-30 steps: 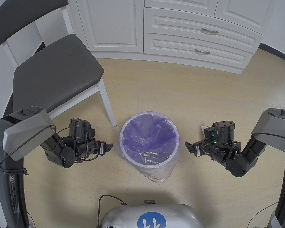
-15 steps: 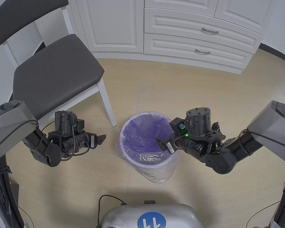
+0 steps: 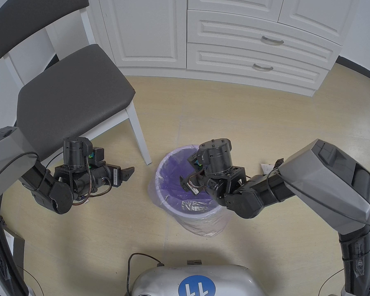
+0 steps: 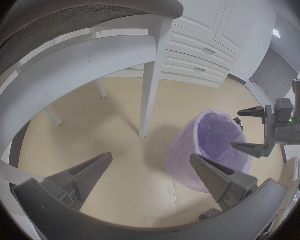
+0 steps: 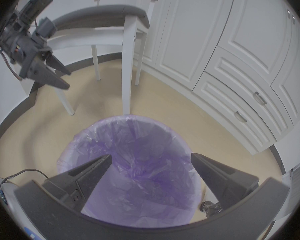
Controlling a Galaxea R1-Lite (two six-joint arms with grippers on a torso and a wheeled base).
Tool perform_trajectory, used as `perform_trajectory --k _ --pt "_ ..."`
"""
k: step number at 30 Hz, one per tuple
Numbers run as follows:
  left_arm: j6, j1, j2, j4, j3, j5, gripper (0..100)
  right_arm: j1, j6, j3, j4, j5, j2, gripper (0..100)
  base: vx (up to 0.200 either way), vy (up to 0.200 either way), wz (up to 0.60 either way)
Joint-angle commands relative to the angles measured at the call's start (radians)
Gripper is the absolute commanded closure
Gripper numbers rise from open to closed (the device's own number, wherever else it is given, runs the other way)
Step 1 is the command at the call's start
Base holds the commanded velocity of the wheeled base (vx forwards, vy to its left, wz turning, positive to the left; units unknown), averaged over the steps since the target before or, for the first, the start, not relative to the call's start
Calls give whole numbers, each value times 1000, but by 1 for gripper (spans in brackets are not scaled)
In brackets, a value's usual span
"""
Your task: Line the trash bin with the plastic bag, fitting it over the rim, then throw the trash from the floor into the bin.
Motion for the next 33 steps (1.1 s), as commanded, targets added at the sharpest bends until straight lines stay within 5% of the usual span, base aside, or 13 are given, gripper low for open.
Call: perform_trajectory --k 1,16,33 --pt "0 -1 0 -1 -5 5 0 17 33 -124 103 -19 96 0 0 0 0" --pt "0 -1 6 -3 -7 5 0 27 340 -566 712 -97 242 0 0 0 0" --pt "0 -1 -4 -38 15 7 0 78 386 -419 801 -148 87 0 0 0 0"
